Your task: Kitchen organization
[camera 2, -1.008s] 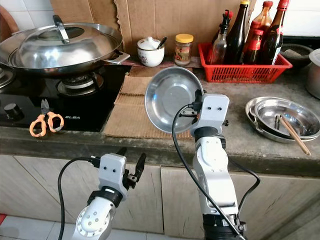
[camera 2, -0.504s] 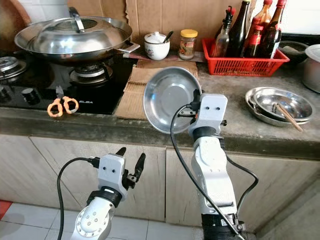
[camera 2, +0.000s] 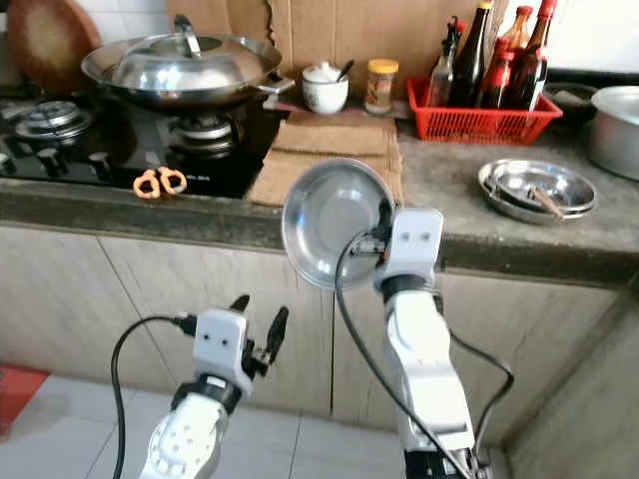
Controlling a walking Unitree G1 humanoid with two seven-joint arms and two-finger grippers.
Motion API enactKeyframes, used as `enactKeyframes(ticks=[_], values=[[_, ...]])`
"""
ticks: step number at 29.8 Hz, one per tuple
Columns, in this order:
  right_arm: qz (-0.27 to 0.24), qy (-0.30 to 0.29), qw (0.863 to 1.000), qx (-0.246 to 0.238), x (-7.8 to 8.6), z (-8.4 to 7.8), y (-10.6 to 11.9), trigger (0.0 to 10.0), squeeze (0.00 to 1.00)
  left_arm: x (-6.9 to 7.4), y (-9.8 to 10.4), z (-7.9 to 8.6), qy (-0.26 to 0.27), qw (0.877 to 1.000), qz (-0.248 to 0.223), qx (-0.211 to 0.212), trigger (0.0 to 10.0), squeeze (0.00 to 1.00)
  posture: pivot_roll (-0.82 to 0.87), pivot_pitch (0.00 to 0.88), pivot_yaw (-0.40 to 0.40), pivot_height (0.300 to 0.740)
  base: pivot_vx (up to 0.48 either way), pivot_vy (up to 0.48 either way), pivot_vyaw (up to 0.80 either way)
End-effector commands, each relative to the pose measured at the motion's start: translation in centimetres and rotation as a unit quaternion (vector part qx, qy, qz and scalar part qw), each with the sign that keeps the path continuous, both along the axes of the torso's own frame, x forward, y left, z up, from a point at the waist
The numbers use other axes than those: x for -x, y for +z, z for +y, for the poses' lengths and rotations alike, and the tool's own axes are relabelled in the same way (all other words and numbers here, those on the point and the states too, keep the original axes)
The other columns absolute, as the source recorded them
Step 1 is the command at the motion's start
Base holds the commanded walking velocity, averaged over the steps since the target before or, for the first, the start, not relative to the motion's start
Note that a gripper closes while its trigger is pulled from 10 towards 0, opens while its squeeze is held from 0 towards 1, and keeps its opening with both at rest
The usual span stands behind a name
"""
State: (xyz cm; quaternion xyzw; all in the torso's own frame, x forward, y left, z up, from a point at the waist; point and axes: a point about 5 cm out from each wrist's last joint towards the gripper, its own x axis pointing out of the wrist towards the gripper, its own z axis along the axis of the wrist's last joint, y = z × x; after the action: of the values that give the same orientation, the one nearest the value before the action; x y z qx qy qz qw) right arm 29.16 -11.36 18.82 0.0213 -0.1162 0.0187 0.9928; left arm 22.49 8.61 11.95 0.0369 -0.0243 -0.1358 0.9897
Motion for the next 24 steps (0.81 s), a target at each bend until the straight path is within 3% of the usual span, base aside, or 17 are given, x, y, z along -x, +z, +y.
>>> enactKeyframes(ticks=[1,8,18,24], values=[[-0.009,0.001,1.0,0.003,0.3,-0.2,0.2,10.0,0.0,0.0,0.3,-0.1,-0.004,1.0,-0.005,-0.001,10.0,0.0,0.03,0.041,-0.019,0.74,-0.3,0.0,0.0],[0.013,0.013,1.0,0.009,1.0,-0.2,-1.1,10.0,0.0,0.0,0.3,-0.1,-0.005,1.0,-0.005,0.0,10.0,0.0,0.03,0.043,-0.02,0.74,-0.309,0.0,0.0],[0.03,0.009,0.999,0.018,1.5,-0.5,-2.1,10.0,0.0,0.0,0.3,-0.1,-0.005,1.0,-0.006,0.001,10.0,0.0,0.03,0.043,-0.016,0.74,-0.313,0.0,-0.79],[0.028,0.03,0.997,0.064,2.4,-0.6,-2.9,10.0,0.0,0.0,0.3,0.0,-0.005,1.0,-0.006,0.003,10.0,0.0,0.03,0.045,-0.017,0.74,-0.295,0.0,-0.8]])
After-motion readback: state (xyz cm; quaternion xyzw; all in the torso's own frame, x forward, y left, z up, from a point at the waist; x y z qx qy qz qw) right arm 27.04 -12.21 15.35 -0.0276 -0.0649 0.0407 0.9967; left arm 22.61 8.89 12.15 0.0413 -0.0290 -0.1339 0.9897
